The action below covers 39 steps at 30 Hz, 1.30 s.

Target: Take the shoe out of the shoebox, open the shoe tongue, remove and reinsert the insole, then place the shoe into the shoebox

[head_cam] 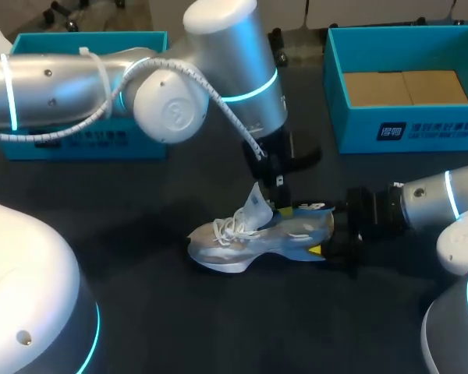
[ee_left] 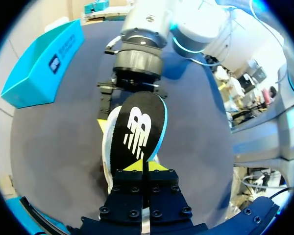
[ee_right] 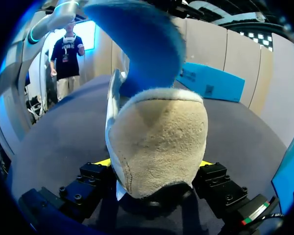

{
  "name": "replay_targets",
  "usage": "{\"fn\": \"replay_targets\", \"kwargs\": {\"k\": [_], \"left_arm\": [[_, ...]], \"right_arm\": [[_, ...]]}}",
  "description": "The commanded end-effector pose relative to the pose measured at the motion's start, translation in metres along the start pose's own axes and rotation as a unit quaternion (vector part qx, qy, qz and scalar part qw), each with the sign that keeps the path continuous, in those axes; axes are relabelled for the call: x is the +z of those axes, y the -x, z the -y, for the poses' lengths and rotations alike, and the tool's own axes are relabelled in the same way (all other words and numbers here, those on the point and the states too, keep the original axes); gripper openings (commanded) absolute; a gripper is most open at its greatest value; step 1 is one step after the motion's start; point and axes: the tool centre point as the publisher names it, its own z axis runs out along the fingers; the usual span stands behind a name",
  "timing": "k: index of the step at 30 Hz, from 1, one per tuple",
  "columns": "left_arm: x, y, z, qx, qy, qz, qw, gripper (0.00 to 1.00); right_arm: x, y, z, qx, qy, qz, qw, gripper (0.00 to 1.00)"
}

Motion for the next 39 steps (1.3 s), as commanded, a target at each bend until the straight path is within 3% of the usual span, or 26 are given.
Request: {"fn": "replay_targets", "kwargs": {"k": [1, 7, 14, 26, 27, 28, 34, 37, 39], "left_arm": [[-0.001, 0.013, 0.008, 0.007, 0.014, -0.036, 0.999, 0.00], [0.005, 0.011, 0.008, 0.008, 0.017, -0.037, 0.999, 0.00], [0.005, 0.010, 0.002, -0.006, 0.002, 0.012, 1.000, 0.00], [0.022, 0.007, -0.003, -0.044, -0.005, 0.031, 0.999, 0.00], [0.023, 0.007, -0.003, -0.047, -0.006, 0.030, 0.998, 0.07], [0.024, 0.006, -0.003, -0.047, -0.006, 0.029, 0.998, 0.20], [0.025, 0.001, -0.003, -0.047, -0.004, 0.026, 0.999, 0.52], [0.021, -0.005, -0.003, -0.047, -0.007, 0.020, 0.999, 0.79], [0.017, -0.008, -0.001, -0.044, -0.011, 0.019, 0.999, 0.83]], "right_arm": [[0.002, -0.001, 0.000, 0.000, -0.001, 0.001, 1.000, 0.00], [0.002, -0.001, 0.000, 0.000, -0.001, 0.001, 1.000, 0.00], [0.002, -0.001, 0.000, 0.000, -0.001, 0.001, 1.000, 0.00], [0.002, -0.001, 0.000, 0.000, -0.001, 0.001, 1.000, 0.00], [0.002, -0.001, 0.000, 0.000, -0.001, 0.001, 1.000, 0.00], [0.002, -0.001, 0.000, 0.000, -0.001, 0.001, 1.000, 0.00], [0.002, -0.001, 0.000, 0.000, -0.001, 0.001, 1.000, 0.00], [0.002, -0.001, 0.000, 0.000, -0.001, 0.001, 1.000, 0.00], [0.002, -0.001, 0.000, 0.000, -0.001, 0.001, 1.000, 0.00]]}}
